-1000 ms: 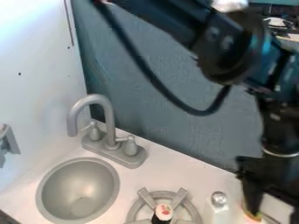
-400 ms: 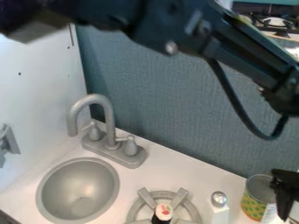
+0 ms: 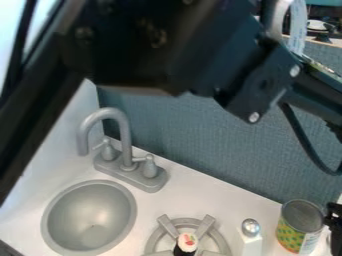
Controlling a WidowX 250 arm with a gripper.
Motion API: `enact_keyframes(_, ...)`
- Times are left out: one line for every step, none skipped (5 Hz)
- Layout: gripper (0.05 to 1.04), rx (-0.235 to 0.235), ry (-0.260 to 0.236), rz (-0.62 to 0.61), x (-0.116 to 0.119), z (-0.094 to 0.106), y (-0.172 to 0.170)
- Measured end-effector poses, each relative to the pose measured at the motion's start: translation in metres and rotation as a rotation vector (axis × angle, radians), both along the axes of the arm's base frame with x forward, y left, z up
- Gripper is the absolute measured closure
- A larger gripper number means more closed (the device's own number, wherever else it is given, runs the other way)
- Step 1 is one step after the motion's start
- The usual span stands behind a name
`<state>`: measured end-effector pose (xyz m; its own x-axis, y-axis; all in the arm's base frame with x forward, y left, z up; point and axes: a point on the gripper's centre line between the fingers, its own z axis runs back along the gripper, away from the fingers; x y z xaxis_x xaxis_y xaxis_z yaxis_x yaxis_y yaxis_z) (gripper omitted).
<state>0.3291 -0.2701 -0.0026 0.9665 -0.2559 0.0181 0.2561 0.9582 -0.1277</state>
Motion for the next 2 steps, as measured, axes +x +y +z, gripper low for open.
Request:
enact_keyframes(0.245,0.034,0.000,0.012,0.0074,-0.0025,-0.0067)
enact_keyframes(0.245,0.050,0.021,0.017,0.0116,-0.0122,-0.0143)
